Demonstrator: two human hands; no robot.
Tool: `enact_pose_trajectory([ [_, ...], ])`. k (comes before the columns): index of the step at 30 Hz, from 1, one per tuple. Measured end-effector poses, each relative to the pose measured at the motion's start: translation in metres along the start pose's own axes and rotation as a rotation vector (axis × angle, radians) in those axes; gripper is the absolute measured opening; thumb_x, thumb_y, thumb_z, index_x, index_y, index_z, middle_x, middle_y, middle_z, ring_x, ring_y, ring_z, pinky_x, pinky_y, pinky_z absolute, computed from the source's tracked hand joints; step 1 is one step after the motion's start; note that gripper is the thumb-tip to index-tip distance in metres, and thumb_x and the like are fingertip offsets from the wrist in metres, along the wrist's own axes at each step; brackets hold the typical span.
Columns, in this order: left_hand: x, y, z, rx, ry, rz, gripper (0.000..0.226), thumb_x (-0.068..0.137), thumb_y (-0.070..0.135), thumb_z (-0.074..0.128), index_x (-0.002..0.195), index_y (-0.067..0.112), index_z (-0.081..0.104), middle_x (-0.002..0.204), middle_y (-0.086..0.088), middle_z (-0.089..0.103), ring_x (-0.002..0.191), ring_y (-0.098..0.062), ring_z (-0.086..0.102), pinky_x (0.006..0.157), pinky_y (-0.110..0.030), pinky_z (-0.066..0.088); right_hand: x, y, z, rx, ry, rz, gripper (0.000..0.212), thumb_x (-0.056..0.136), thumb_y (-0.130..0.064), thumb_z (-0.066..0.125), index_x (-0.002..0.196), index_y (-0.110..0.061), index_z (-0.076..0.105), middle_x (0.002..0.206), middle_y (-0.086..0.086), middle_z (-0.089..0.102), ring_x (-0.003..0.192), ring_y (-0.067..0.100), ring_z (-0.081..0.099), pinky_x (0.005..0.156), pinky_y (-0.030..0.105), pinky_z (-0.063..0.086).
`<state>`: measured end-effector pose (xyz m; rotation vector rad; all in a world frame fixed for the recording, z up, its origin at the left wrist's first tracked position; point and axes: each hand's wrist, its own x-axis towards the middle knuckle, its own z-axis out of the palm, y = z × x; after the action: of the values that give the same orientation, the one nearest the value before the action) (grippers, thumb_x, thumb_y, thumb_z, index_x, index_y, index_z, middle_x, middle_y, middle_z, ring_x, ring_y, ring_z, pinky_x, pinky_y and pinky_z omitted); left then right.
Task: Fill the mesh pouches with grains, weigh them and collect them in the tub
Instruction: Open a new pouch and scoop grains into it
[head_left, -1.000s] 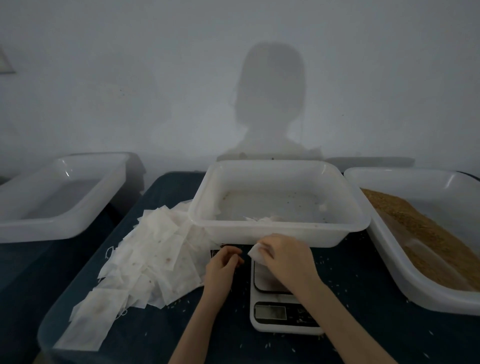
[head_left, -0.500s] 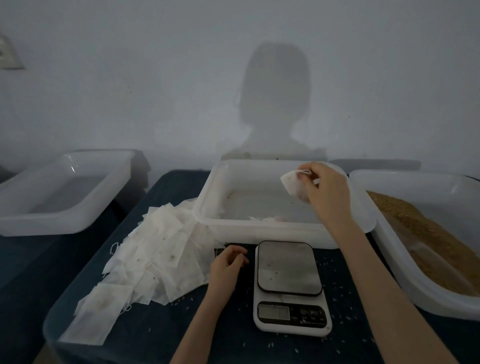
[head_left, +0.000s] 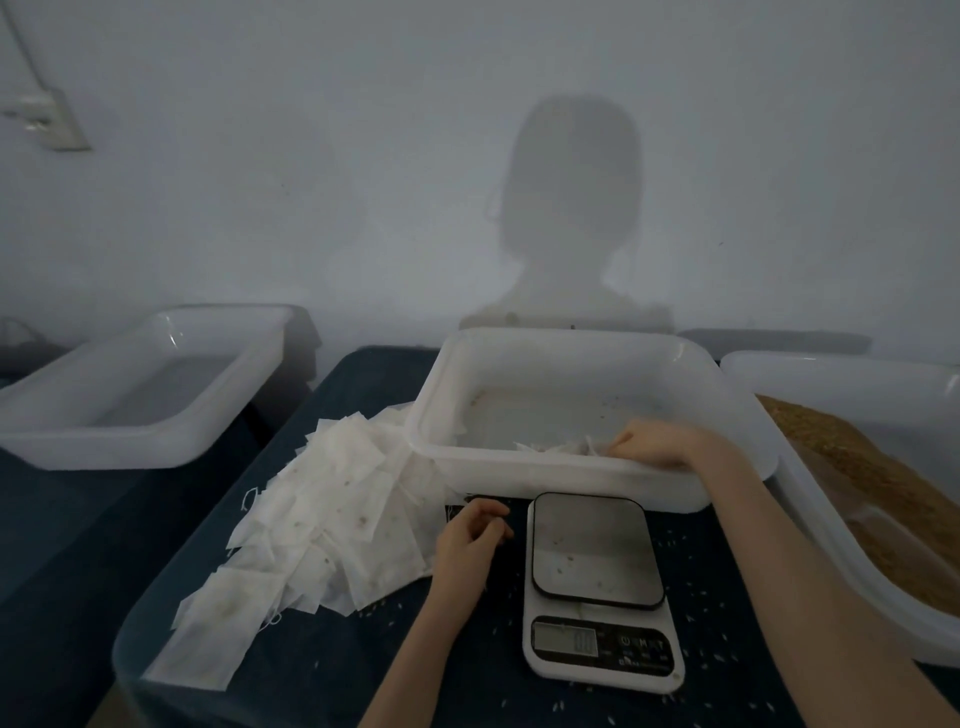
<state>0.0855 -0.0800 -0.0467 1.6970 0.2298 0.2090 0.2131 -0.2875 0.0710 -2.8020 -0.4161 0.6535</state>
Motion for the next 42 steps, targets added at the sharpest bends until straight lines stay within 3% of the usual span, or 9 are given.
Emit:
enact_pose_trajectory([
  [4, -0.006, 0.003, 0.001, 0.094, 0.074, 0.099, 0.025, 0.092, 0.007, 0.051, 0.091, 0.03, 0.06, 0.075, 0.01, 0.066, 0.07, -0.01, 0.061, 0.061, -0.021, 0.051, -0.001, -0.002, 0.008, 0.141, 0.249, -0.112, 0.028, 0.097, -0.021, 0.05, 0.077, -0.019, 0.068, 0.078, 0.002, 0.063, 0.078, 0.02, 0.058, 0.071, 0.03, 0.043],
  [9, -0.013, 0.016, -0.006, 0.254, 0.282, 0.356, 0.038, 0.09, 0.007, 0.058, 0.093, 0.045, 0.049, 0.077, 0.011, 0.063, 0.07, -0.007, 0.057, 0.061, -0.014, 0.047, -0.022, -0.019, 0.015, 0.254, 0.498, -0.367, 0.032, 0.094, -0.017, 0.053, 0.066, -0.029, 0.061, 0.071, -0.004, 0.064, 0.063, 0.01, 0.055, 0.066, 0.029, 0.045],
  [11, -0.011, 0.026, -0.016, 0.249, 0.357, 0.396, 0.036, 0.09, 0.01, 0.06, 0.091, 0.044, 0.051, 0.08, 0.015, 0.062, 0.077, -0.001, 0.058, 0.065, -0.009, 0.046, -0.037, -0.029, 0.023, 0.25, 0.533, -0.473, 0.032, 0.094, -0.018, 0.054, 0.068, -0.034, 0.059, 0.075, -0.012, 0.064, 0.069, 0.001, 0.058, 0.068, 0.014, 0.045],
  [16, 0.004, 0.037, -0.058, 0.606, 0.471, 0.335, 0.017, 0.09, 0.016, 0.061, 0.101, 0.029, 0.061, 0.098, 0.017, 0.061, 0.089, -0.002, 0.057, 0.072, -0.017, 0.043, -0.064, -0.045, 0.052, 0.239, 0.431, -0.56, 0.03, 0.095, -0.025, 0.055, 0.069, -0.041, 0.057, 0.071, -0.021, 0.058, 0.072, -0.004, 0.054, 0.066, 0.01, 0.042],
  [20, 0.018, 0.029, -0.102, 0.986, 0.587, 0.158, 0.036, 0.087, 0.025, 0.065, 0.121, 0.015, 0.059, 0.126, -0.003, 0.057, 0.114, -0.024, 0.049, 0.086, -0.035, 0.045, -0.068, -0.046, 0.081, 0.228, 0.317, -0.525, 0.022, 0.094, -0.034, 0.053, 0.074, -0.039, 0.061, 0.075, -0.023, 0.061, 0.075, -0.003, 0.058, 0.07, 0.014, 0.047],
  [28, 0.026, 0.035, -0.12, 1.076, 0.53, 0.119, 0.033, 0.094, 0.015, 0.049, 0.068, 0.018, 0.068, 0.065, 0.004, 0.061, 0.063, -0.015, 0.054, 0.056, -0.03, 0.045, -0.067, -0.039, 0.121, 0.209, 0.266, -0.521, 0.022, 0.094, -0.041, 0.052, 0.084, -0.03, 0.068, 0.075, -0.027, 0.058, 0.08, -0.005, 0.056, 0.07, 0.009, 0.043],
  [34, 0.003, 0.064, -0.094, 0.875, 0.756, 0.492, 0.019, 0.086, -0.004, 0.059, 0.087, 0.005, 0.075, 0.078, -0.01, 0.072, 0.076, -0.033, 0.063, 0.069, -0.04, 0.047, -0.074, -0.033, 0.126, 0.335, 0.302, -0.502, 0.016, 0.095, -0.035, 0.053, 0.09, -0.034, 0.069, 0.083, -0.025, 0.061, 0.082, -0.005, 0.057, 0.072, 0.01, 0.043],
  [37, -0.012, 0.082, -0.075, 0.706, 0.646, 0.521, 0.016, 0.09, 0.004, 0.058, 0.098, 0.009, 0.071, 0.087, -0.002, 0.071, 0.082, -0.022, 0.063, 0.075, -0.032, 0.044, -0.083, -0.035, 0.119, 0.435, 0.358, -0.475, 0.015, 0.095, -0.036, 0.054, 0.097, -0.051, 0.057, 0.088, -0.024, 0.06, 0.082, -0.004, 0.056, 0.071, 0.011, 0.044],
  [42, -0.025, 0.099, -0.043, 0.287, 0.003, 0.336, 0.027, 0.092, 0.017, 0.055, 0.068, 0.03, 0.058, 0.061, 0.016, 0.056, 0.057, 0.003, 0.049, 0.057, -0.01, 0.037, -0.091, -0.039, 0.105, 0.808, 0.523, -0.489, 0.033, 0.097, -0.019, 0.051, 0.12, -0.043, 0.05, 0.107, -0.021, 0.063, 0.085, 0.004, 0.059, 0.073, 0.014, 0.048],
])
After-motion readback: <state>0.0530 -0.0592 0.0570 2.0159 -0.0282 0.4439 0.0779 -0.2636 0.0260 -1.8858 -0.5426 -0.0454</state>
